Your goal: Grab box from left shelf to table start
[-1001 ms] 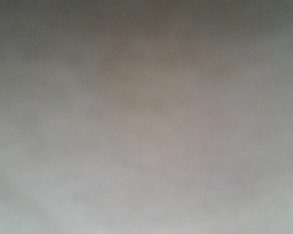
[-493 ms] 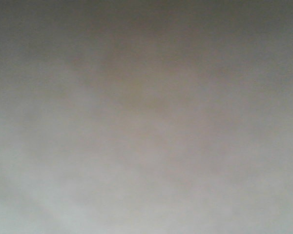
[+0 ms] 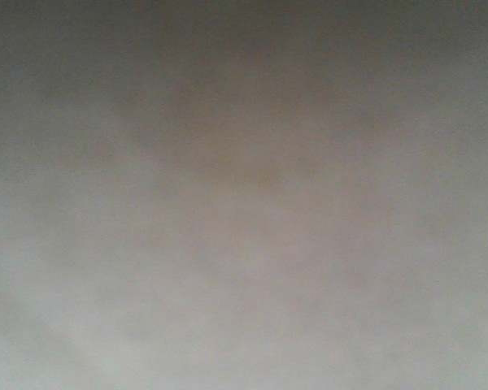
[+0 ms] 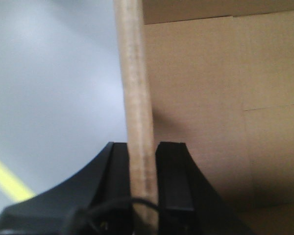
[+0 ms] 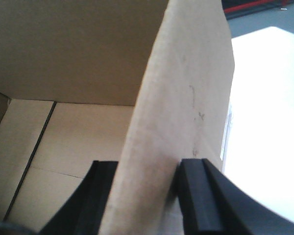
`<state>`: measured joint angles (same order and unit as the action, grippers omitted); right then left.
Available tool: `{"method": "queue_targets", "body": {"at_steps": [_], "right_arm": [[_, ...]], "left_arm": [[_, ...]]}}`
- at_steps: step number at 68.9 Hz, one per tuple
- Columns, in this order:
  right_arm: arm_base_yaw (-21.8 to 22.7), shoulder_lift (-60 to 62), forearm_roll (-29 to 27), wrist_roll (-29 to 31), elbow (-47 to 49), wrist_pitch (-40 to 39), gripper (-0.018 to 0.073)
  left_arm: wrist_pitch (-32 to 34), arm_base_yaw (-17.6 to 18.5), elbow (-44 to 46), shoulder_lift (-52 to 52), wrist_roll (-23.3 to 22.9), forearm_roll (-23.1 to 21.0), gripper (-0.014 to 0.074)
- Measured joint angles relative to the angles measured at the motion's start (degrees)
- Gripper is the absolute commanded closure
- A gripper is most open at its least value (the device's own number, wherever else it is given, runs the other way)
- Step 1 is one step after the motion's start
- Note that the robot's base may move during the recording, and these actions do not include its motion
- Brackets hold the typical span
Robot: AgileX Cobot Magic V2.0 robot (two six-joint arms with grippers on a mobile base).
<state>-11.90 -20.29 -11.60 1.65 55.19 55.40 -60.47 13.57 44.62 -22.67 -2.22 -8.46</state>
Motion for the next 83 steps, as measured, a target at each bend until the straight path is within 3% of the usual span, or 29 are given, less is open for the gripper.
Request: {"method": "queue_targets", "body": {"at_steps": [83], "right_arm": [[0.0, 0.0, 0.0, 0.0, 0.0, 0.0, 0.0501]], "left_arm": [[0.0, 0.0, 0.0, 0.0, 0.0, 0.0, 0.0696]]}}
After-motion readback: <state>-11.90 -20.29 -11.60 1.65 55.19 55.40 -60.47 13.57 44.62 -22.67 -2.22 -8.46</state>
